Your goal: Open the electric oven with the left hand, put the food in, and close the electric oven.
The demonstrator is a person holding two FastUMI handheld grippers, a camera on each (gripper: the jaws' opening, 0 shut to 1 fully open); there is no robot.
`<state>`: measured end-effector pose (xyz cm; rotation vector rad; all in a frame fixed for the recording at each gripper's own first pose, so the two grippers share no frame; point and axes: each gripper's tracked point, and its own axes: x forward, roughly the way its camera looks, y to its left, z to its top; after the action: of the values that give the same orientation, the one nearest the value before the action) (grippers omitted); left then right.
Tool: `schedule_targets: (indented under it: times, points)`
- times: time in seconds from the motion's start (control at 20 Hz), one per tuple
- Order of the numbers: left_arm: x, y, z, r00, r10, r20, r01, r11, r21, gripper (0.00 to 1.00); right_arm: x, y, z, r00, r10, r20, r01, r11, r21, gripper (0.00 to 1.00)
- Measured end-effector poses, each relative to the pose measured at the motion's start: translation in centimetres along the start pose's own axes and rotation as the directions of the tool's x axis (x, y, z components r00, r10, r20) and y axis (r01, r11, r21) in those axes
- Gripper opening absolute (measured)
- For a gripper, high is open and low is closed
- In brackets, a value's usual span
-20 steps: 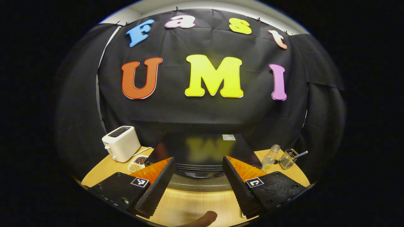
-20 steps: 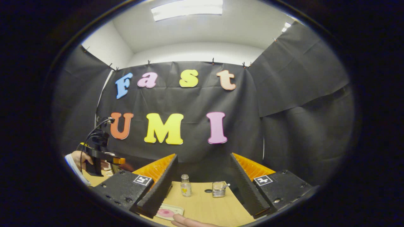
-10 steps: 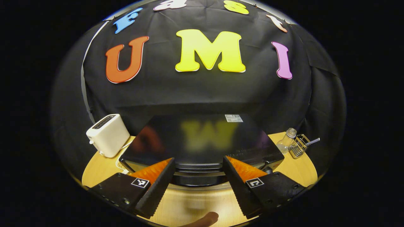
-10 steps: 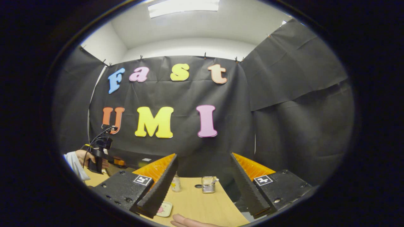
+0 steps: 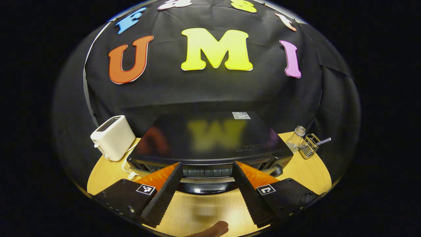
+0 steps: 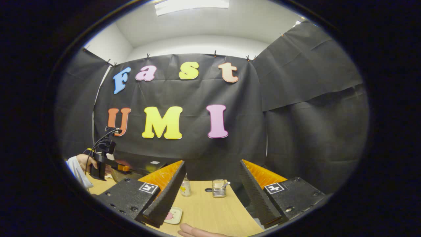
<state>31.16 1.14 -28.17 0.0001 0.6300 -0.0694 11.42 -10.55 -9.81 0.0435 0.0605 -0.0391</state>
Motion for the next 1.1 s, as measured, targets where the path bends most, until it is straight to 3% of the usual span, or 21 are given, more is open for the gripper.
schedule_targets:
  times: [0.15, 0.35, 0.6, 1.1]
  points:
    - [-0.6, -0.1, -1.7, 1.0, -0.015, -0.006, 0.015, 1.0, -0.009, 0.96, 0.1, 0.5, -1.0, 0.999, 0.005, -0.035, -0.004, 1.0, 0.01, 1.0]
    - [-1.0, -0.1, -7.9, 0.99, 0.005, -0.139, -0.007, 1.0, -0.016, 0.96, 0.4, 0.3, -1.6, 0.998, -0.024, -0.054, 0.023, 0.999, -0.03, 1.0]
    - [-1.9, -0.7, -11.2, 0.981, -0.009, -0.195, 0.005, 1.0, -0.018, 0.97, 0.3, 1.1, -1.9, 0.998, -0.019, -0.063, 0.016, 0.999, -0.043, 1.0]
    - [-4.2, -0.4, -15.2, 0.983, -0.014, -0.185, 0.012, 1.0, -0.012, 0.96, 0.8, 3.5, -4.4, 0.993, 0.021, -0.112, -0.029, 0.998, -0.064, 1.0]
